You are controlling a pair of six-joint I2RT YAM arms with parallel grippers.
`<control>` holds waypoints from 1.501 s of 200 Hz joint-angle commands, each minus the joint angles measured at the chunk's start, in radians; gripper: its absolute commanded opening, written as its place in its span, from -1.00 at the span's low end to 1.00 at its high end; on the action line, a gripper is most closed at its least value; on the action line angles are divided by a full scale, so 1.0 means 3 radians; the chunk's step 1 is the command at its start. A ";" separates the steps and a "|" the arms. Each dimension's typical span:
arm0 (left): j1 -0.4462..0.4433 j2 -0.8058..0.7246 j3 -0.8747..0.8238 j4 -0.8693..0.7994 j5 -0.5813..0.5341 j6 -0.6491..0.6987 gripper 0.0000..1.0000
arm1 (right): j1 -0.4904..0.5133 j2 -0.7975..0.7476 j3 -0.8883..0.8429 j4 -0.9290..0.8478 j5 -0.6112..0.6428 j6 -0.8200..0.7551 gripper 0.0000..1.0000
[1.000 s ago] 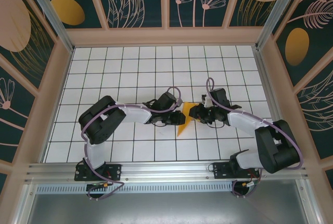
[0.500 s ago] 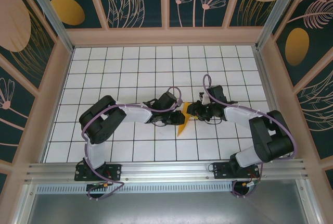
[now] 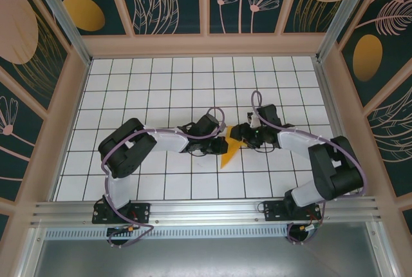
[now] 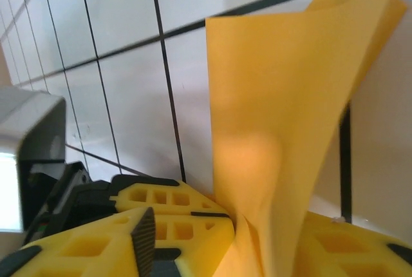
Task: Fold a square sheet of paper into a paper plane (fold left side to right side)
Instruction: Fold the wing for the fifth time at the center of the table.
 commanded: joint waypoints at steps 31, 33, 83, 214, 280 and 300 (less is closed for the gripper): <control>-0.0001 0.0132 0.0025 -0.0146 -0.0187 0.0052 -0.77 | -0.0202 -0.0312 -0.0127 -0.0302 -0.0005 -0.0141 0.17; -0.0001 0.0129 0.0026 -0.0145 -0.0187 0.0053 -0.77 | -0.0202 -0.0308 -0.0132 -0.0298 -0.0013 -0.0138 0.16; -0.0005 0.0107 0.0015 -0.0145 -0.0197 0.0046 -0.77 | -0.0120 -0.0100 -0.0096 -0.0380 0.0035 -0.0137 -0.23; -0.0004 0.0116 0.0026 -0.0176 -0.0218 0.0058 -0.77 | 0.0099 -0.0014 0.0176 -0.0592 0.0292 -0.0125 -0.42; -0.0004 0.0123 0.0046 -0.0212 -0.0239 0.0069 -0.78 | 0.0214 0.0280 0.0363 -0.0935 0.0574 -0.0251 -0.53; -0.0004 0.0124 0.0061 -0.0232 -0.0248 0.0083 -0.77 | 0.0248 0.0338 0.0451 -0.1099 0.0753 -0.0304 -0.53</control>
